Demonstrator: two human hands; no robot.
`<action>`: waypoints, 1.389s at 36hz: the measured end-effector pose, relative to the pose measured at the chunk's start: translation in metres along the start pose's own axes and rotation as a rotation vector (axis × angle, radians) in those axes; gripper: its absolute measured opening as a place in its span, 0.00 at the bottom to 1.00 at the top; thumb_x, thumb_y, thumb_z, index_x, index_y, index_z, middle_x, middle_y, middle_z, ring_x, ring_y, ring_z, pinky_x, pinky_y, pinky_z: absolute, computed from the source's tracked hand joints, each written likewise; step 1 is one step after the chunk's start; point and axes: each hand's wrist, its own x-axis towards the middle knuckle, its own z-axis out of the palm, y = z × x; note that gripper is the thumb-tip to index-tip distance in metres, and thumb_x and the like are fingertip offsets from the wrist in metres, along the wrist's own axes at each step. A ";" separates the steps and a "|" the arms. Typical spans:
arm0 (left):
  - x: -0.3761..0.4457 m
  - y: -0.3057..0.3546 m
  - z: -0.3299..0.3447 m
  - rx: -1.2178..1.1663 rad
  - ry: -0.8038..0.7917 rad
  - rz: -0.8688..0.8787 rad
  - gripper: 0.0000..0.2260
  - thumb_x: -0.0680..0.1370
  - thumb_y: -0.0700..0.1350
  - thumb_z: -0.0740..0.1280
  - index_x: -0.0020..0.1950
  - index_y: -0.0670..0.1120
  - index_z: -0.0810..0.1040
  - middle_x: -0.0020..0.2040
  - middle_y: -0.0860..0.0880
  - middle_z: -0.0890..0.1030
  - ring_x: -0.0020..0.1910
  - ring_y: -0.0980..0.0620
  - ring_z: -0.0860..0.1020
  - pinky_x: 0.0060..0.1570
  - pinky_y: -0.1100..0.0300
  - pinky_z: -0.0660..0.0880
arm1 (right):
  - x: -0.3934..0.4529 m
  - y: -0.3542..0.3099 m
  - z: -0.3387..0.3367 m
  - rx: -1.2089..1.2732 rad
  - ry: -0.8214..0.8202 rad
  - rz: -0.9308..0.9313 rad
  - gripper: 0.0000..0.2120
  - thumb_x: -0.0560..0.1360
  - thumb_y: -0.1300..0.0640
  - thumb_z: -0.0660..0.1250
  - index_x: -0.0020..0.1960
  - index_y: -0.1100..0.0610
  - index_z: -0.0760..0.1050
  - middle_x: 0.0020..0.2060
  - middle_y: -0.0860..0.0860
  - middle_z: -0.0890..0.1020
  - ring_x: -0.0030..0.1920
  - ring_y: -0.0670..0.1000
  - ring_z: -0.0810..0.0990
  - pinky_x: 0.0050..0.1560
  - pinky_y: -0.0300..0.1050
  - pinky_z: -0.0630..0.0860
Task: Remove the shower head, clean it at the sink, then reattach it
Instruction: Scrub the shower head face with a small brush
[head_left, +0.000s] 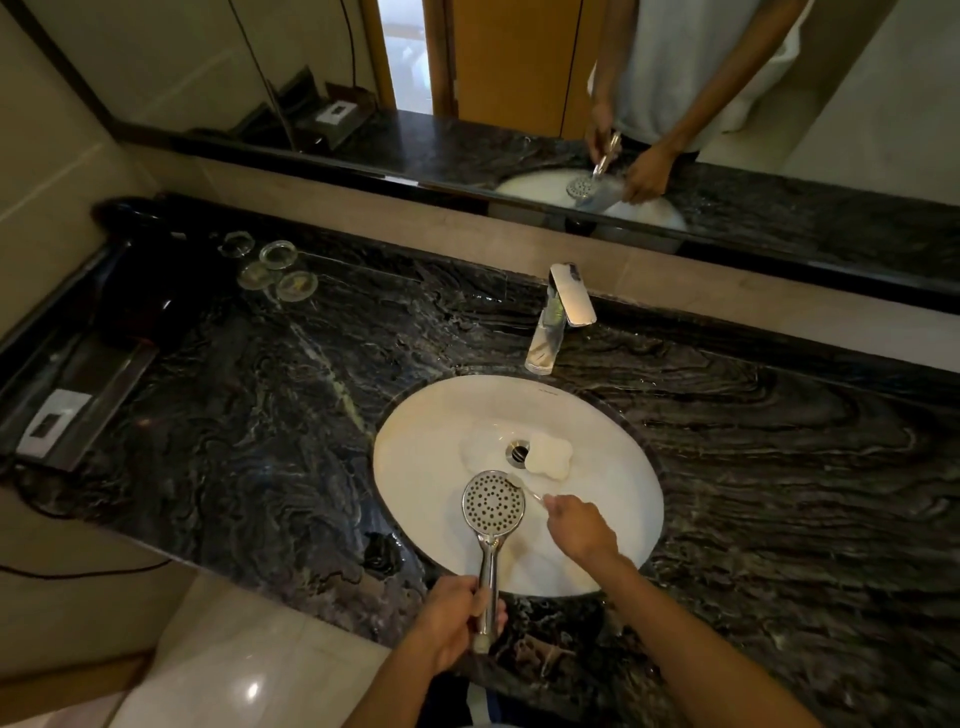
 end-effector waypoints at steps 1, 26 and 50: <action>0.000 0.000 0.000 0.008 -0.004 0.002 0.11 0.80 0.28 0.55 0.41 0.35 0.73 0.32 0.38 0.78 0.28 0.45 0.78 0.30 0.54 0.76 | -0.002 0.001 0.003 0.022 -0.015 0.007 0.25 0.84 0.42 0.48 0.63 0.56 0.75 0.61 0.57 0.80 0.61 0.59 0.77 0.58 0.51 0.72; -0.004 -0.001 0.002 0.030 -0.004 0.036 0.11 0.80 0.27 0.57 0.42 0.34 0.75 0.33 0.37 0.79 0.31 0.44 0.77 0.34 0.52 0.76 | -0.040 -0.010 0.019 -0.261 0.005 -0.198 0.19 0.83 0.48 0.51 0.64 0.51 0.76 0.56 0.56 0.83 0.56 0.58 0.81 0.54 0.51 0.75; -0.010 -0.005 0.006 0.077 0.038 0.052 0.09 0.80 0.29 0.58 0.48 0.32 0.77 0.39 0.36 0.80 0.33 0.43 0.80 0.35 0.52 0.77 | -0.032 -0.027 0.005 -0.399 0.077 -0.270 0.17 0.81 0.53 0.52 0.64 0.52 0.74 0.52 0.56 0.83 0.51 0.59 0.82 0.45 0.49 0.73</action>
